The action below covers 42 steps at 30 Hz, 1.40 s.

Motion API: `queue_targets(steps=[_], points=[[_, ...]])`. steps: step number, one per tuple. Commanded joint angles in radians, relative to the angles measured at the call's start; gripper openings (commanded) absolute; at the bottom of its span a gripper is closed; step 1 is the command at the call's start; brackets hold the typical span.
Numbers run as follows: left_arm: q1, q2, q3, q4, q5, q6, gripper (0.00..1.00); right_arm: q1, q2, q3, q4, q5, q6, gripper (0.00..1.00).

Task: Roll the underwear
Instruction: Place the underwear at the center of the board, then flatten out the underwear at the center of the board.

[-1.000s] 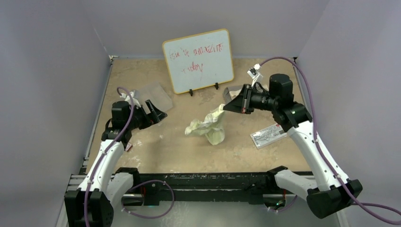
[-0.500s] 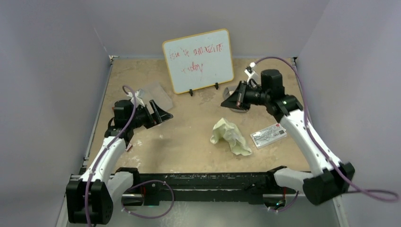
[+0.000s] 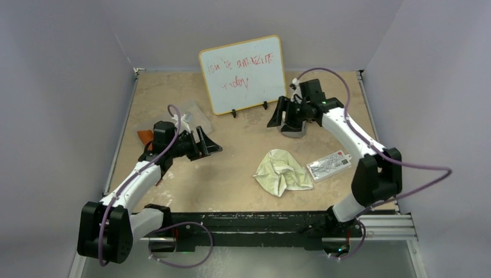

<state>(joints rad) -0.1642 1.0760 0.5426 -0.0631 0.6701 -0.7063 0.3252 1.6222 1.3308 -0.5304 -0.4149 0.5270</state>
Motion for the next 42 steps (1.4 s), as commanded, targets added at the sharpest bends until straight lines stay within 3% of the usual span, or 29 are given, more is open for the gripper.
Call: queue_targets(steps=[1, 9, 20, 26, 31, 39, 42], points=[[-0.053, 0.063, 0.028, 0.048, 0.001, 0.012, 0.75, -0.127, -0.046, -0.092, 0.020, 0.039, -0.050, 0.70], [-0.179, 0.186, 0.157, -0.013, -0.032, 0.079, 0.75, -0.152, 0.240, 0.100, -0.019, 0.014, -0.106, 0.69], [-0.335, 0.265, 0.190, -0.015, -0.058, 0.089, 0.75, -0.230, 0.424, 0.217, 0.015, 0.208, -0.045, 0.71], [-0.356, 0.271, 0.214, -0.037, -0.090, 0.103, 0.75, -0.315, 0.446, 0.278, 0.001, 0.181, -0.042, 0.72], [-0.356, 0.277, 0.233, -0.046, -0.118, 0.111, 0.76, -0.321, 0.340, 0.214, -0.011, 0.117, -0.082, 0.74], [-0.357, 0.272, 0.262, -0.061, -0.150, 0.110, 0.78, -0.309, -0.058, -0.230, 0.109, -0.041, -0.023, 0.78], [-0.357, 0.267, 0.265, -0.052, -0.153, 0.104, 0.78, -0.308, -0.155, -0.350, 0.055, -0.023, -0.029, 0.78]])
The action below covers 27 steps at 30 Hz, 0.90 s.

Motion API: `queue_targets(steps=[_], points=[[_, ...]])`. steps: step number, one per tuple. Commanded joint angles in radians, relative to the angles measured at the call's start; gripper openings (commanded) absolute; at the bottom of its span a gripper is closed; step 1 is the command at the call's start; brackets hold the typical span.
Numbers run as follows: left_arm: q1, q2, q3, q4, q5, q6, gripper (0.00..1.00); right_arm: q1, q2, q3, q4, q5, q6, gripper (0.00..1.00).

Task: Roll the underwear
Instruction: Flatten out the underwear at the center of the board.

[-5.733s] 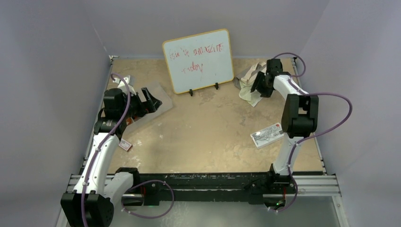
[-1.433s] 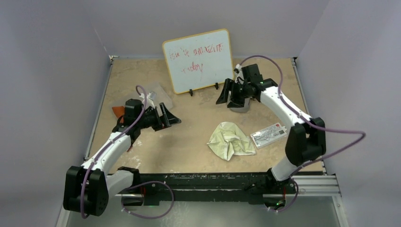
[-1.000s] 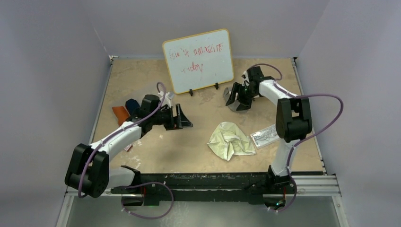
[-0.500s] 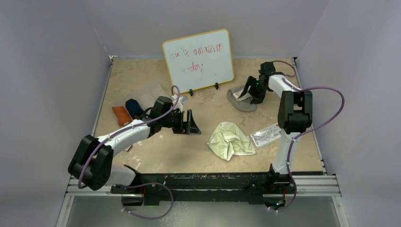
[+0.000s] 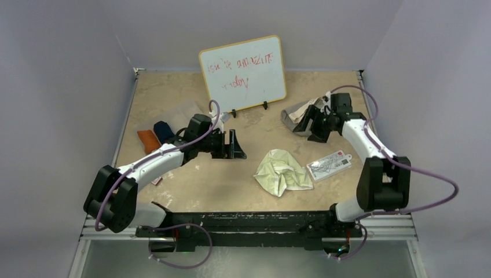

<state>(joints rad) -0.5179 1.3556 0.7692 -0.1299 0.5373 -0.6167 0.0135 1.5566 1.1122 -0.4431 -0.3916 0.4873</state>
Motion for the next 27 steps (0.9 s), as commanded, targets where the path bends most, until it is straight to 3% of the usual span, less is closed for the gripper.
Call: queue_targets(steps=[1, 10, 16, 21, 27], points=[[-0.004, -0.011, 0.041, 0.018, -0.017, 0.014, 0.78, 0.005, -0.115, -0.163, -0.047, -0.044, 0.013, 0.77], [-0.004, 0.020, 0.070, 0.016, -0.014, 0.021, 0.79, 0.102, -0.223, -0.415, -0.062, -0.006, 0.121, 0.74], [-0.005, 0.032, 0.096, -0.015, -0.007, 0.039, 0.79, 0.187, -0.221, -0.451, 0.016, -0.026, 0.152, 0.69], [-0.005, -0.025, 0.097, -0.066, -0.115, 0.038, 0.76, 0.263, -0.097, -0.348, 0.085, -0.059, 0.092, 0.47], [-0.004, -0.245, 0.063, -0.197, -0.516, -0.043, 0.78, 0.474, 0.142, 0.008, 0.058, -0.063, -0.149, 0.38]])
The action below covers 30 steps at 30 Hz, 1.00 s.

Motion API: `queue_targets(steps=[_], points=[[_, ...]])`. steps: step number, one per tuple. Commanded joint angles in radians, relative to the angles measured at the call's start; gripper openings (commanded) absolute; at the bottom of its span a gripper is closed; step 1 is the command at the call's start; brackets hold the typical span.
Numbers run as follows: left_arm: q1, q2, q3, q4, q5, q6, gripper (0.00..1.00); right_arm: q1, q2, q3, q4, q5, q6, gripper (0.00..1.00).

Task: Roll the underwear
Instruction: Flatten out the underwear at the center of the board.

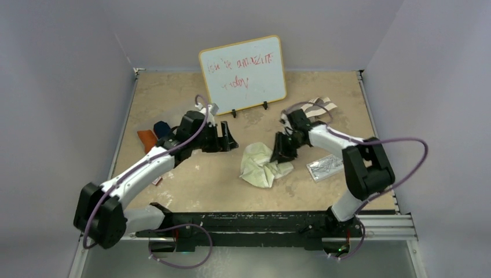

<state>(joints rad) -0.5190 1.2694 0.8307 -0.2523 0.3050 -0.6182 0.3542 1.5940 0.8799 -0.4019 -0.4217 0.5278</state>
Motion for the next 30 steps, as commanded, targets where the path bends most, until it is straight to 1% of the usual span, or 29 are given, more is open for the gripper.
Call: queue_targets(steps=[1, 2, 3, 5, 6, 8, 11, 13, 14, 18, 20, 26, 30], points=[[-0.004, -0.188, 0.002, -0.105, -0.339, -0.049, 0.79, 0.179, 0.146, 0.319, -0.020, -0.021, -0.246, 0.38], [-0.004, -0.216, 0.006, -0.134, -0.391, -0.056, 0.80, 0.219, 0.188, 0.423, -0.050, 0.010, -0.299, 0.38], [-0.004, -0.240, 0.011, -0.167, -0.441, -0.062, 0.81, 0.255, 0.206, 0.485, -0.079, 0.058, -0.350, 0.39], [-0.004, -0.277, 0.023, -0.226, -0.520, -0.070, 0.84, 0.290, 0.209, 0.547, -0.114, 0.164, -0.390, 0.45], [-0.004, -0.290, 0.028, -0.251, -0.548, -0.072, 0.86, 0.288, 0.197, 0.550, -0.134, 0.169, -0.363, 0.48], [-0.004, -0.308, 0.039, -0.296, -0.595, -0.079, 0.87, 0.279, 0.149, 0.521, -0.125, 0.246, -0.318, 0.57], [-0.004, -0.323, 0.042, -0.333, -0.643, -0.090, 0.90, 0.275, 0.046, 0.419, -0.083, 0.293, -0.214, 0.75], [-0.003, -0.324, 0.040, -0.337, -0.665, -0.094, 0.91, 0.276, -0.013, 0.337, -0.051, 0.272, -0.103, 0.85], [-0.003, -0.323, 0.039, -0.330, -0.669, -0.092, 0.91, 0.275, -0.042, 0.293, -0.020, 0.239, -0.051, 0.87], [-0.002, -0.286, 0.055, -0.306, -0.657, -0.074, 0.92, 0.279, -0.099, 0.083, 0.247, 0.108, 0.164, 0.88], [-0.001, -0.259, 0.075, -0.312, -0.644, -0.070, 0.92, 0.284, -0.083, 0.018, 0.310, 0.092, 0.233, 0.85], [-0.003, -0.228, 0.088, -0.336, -0.610, -0.066, 0.91, 0.287, -0.009, 0.001, 0.344, 0.111, 0.244, 0.74], [-0.003, -0.230, 0.083, -0.320, -0.577, -0.060, 0.91, 0.287, 0.061, 0.033, 0.328, 0.125, 0.220, 0.63]])
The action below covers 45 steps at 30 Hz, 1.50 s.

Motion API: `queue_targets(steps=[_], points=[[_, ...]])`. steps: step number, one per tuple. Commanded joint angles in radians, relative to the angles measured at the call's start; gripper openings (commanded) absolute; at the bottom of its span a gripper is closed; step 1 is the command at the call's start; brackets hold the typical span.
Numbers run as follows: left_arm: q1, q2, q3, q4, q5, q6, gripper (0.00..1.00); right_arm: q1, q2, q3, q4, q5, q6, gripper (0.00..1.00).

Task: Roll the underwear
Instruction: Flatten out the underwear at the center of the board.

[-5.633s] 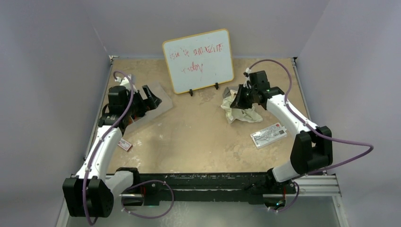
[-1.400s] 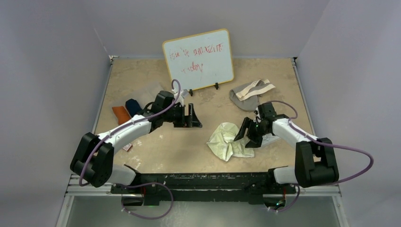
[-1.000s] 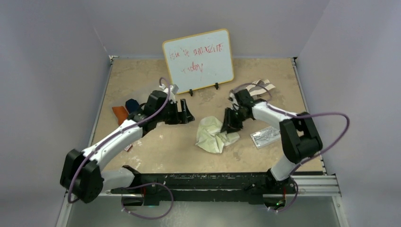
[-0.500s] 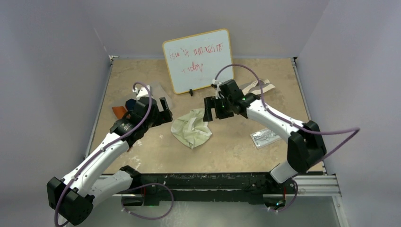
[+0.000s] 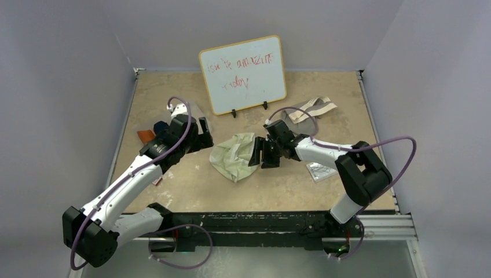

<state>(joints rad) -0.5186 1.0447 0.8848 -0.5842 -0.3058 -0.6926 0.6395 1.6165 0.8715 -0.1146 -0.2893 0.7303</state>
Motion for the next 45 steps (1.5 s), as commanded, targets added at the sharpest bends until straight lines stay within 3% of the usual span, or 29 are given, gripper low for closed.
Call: queue_targets(steps=[1, 4, 6, 9, 12, 18, 28, 38, 45], points=[[-0.003, -0.003, 0.030, 0.013, 0.037, 0.013, 0.91, 0.002, 0.051, 0.047, 0.031, 0.004, 0.014, 0.60], [-0.002, 0.012, 0.034, 0.018, 0.052, 0.013, 0.91, 0.002, 0.087, 0.060, 0.002, 0.009, 0.000, 0.53], [-0.002, 0.024, 0.037, 0.020, 0.065, 0.013, 0.91, 0.002, 0.082, 0.052, 0.006, 0.007, -0.010, 0.43], [-0.002, 0.037, 0.036, 0.027, 0.079, 0.014, 0.90, 0.001, 0.025, 0.032, -0.023, 0.004, -0.034, 0.22], [-0.003, 0.046, 0.037, 0.051, 0.116, 0.040, 0.90, 0.000, -0.073, 0.036, -0.129, 0.112, -0.100, 0.00], [-0.004, 0.110, 0.053, 0.148, 0.280, 0.167, 0.87, -0.045, -0.289, -0.033, -0.383, 0.286, -0.082, 0.00], [-0.029, 0.458, 0.278, 0.196, 0.587, 0.332, 0.81, -0.165, -0.371, -0.130, -0.415, 0.328, 0.008, 0.00], [-0.135, 0.873, 0.699, 0.120, 0.613, 0.452, 0.78, -0.172, -0.389, -0.140, -0.385, 0.294, -0.040, 0.00], [-0.140, 1.078, 0.902, 0.020, 0.647, 0.473, 0.69, -0.174, -0.408, -0.162, -0.361, 0.291, -0.017, 0.00]])
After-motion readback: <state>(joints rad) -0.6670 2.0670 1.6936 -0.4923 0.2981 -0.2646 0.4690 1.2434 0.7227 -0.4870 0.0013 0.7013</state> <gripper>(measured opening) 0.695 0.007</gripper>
